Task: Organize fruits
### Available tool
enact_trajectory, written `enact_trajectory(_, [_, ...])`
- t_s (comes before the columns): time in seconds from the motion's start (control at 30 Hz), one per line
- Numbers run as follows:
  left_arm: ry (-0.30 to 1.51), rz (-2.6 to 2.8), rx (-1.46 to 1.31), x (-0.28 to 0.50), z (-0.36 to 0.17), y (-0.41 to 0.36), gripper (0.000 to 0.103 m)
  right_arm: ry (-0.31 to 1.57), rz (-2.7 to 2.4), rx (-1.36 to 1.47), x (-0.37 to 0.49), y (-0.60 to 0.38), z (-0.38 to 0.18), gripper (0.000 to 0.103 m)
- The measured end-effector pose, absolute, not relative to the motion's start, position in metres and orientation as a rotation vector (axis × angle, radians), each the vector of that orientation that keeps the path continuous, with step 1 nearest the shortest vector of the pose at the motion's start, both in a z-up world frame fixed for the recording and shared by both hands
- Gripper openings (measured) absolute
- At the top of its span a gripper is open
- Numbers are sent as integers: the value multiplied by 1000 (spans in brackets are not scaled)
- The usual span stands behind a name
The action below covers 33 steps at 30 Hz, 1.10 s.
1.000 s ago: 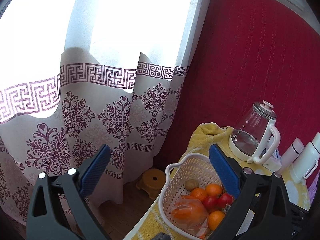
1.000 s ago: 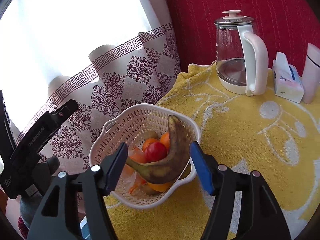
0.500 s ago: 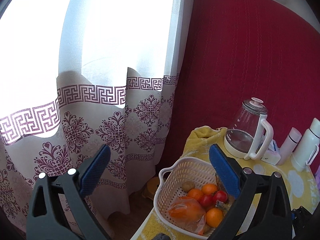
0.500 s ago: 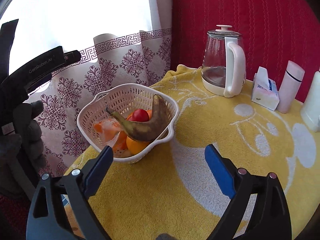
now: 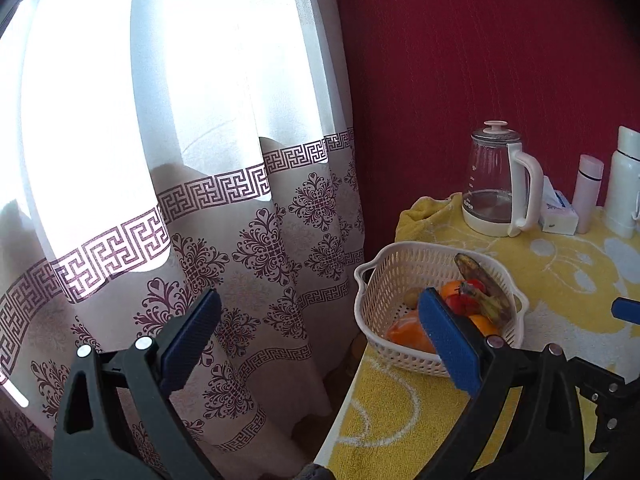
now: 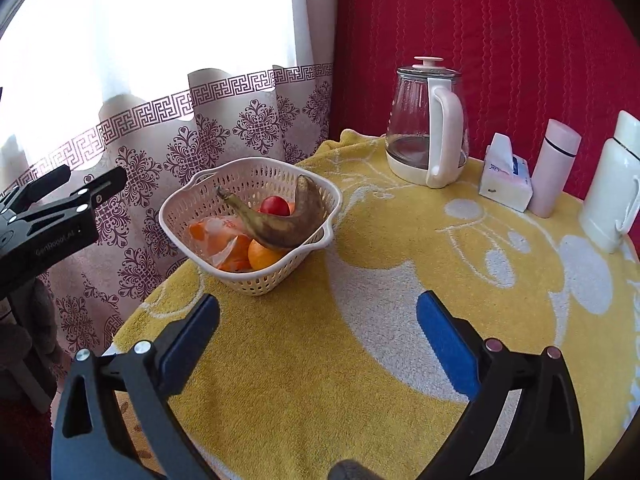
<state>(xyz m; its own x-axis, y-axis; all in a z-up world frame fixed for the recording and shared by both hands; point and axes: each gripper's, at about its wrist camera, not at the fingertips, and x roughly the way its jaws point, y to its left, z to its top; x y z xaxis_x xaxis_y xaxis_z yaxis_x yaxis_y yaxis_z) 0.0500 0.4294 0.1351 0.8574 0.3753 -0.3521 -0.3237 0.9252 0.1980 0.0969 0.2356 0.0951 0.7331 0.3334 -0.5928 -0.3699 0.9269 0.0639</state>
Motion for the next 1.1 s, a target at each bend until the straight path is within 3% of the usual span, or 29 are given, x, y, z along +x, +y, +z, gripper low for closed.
enact_trajectory(1.1, [421,365,277,38,101,409,100,560,265,-223,75,257,93,98])
